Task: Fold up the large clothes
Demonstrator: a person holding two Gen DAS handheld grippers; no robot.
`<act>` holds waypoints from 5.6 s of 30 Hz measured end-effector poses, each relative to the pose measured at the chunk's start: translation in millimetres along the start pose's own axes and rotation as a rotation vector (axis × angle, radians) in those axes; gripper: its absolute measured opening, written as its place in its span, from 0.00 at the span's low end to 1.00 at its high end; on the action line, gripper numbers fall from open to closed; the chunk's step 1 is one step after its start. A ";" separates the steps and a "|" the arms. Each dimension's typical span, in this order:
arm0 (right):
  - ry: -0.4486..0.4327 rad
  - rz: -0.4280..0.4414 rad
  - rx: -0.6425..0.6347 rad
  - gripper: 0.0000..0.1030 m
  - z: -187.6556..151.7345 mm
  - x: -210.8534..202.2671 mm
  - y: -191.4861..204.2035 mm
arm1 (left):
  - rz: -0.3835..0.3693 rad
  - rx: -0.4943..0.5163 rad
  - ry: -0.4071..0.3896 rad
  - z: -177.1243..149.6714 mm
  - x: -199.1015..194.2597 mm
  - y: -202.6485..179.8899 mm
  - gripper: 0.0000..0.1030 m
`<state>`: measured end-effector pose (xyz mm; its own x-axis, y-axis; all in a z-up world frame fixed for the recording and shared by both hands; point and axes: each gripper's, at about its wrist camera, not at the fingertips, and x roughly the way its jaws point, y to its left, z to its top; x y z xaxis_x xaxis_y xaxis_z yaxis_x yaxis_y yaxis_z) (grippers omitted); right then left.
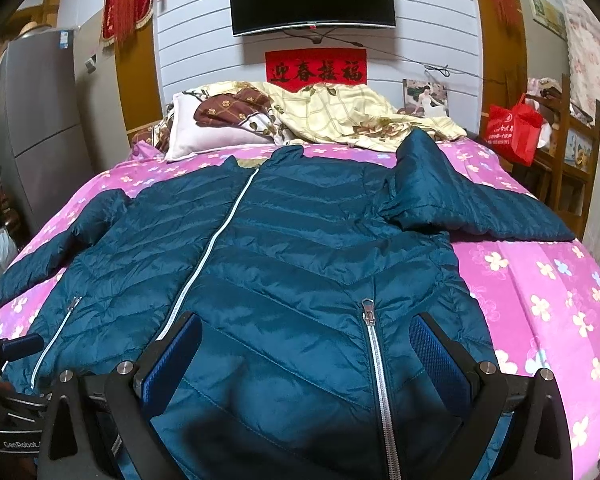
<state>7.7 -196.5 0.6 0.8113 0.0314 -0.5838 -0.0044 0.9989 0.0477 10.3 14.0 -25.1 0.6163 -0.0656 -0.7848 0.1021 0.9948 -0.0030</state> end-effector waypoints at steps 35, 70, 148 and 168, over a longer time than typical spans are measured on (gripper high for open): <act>-0.010 -0.001 -0.002 1.00 1.6 -1.5 -0.2 | 0.005 -0.007 0.007 -4.1 5.3 1.8 1.00; -0.024 -0.015 -0.013 1.00 2.5 -2.5 0.0 | 0.003 -0.013 0.022 -5.5 8.7 4.0 1.00; 0.290 0.010 -0.034 1.00 -5.2 115.0 21.1 | 0.081 -0.062 0.061 76.8 117.4 64.1 1.00; -0.039 -0.038 -0.119 1.00 13.9 32.6 45.1 | 0.291 -0.428 -0.108 75.5 -4.0 322.4 0.99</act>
<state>42.1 -150.9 -5.0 0.8344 -0.0054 -0.5511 -0.0408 0.9966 -0.0714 99.7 329.0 23.9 0.6509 0.2332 -0.7224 -0.3992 0.9146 -0.0644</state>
